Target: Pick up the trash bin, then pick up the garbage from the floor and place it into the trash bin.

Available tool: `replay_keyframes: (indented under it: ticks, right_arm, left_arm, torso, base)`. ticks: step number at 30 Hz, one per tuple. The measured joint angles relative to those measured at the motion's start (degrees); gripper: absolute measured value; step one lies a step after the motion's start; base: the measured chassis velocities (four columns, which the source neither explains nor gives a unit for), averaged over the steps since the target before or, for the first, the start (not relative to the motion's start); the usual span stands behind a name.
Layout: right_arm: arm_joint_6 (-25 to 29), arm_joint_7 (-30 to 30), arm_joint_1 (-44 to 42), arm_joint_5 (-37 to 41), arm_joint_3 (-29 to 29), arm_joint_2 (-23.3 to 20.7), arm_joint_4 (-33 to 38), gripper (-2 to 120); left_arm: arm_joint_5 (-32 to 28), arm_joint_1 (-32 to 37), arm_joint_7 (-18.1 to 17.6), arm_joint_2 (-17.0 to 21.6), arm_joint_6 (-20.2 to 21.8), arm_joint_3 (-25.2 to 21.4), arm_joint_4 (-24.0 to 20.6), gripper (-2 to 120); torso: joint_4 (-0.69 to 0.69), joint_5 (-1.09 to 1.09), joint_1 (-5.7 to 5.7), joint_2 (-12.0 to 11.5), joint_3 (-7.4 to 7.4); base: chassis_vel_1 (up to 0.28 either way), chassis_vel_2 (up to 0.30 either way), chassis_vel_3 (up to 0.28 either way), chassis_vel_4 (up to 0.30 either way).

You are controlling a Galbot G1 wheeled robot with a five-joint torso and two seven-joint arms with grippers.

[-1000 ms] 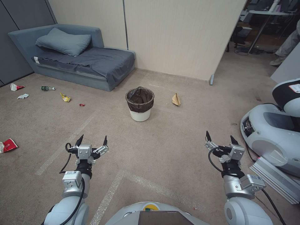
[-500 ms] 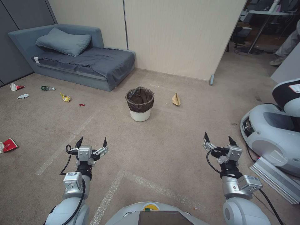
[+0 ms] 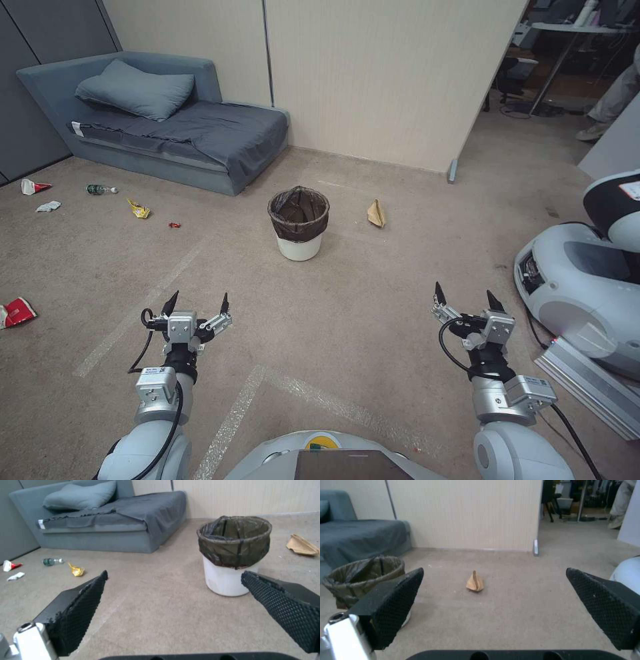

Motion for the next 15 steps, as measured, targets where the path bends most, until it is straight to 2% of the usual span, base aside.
replay_keyframes:
  ticks: [15]
  right_arm:
    - [0.1,-0.1,0.0,-0.7,-0.2,0.0,-0.2,100]
  left_arm:
    - [0.1,0.0,0.6,-0.1,0.0,0.0,0.0,100]
  torso:
    - [0.0,0.0,0.0,0.0,0.01]
  base:
    - [-0.109,0.111,0.114,-0.1]
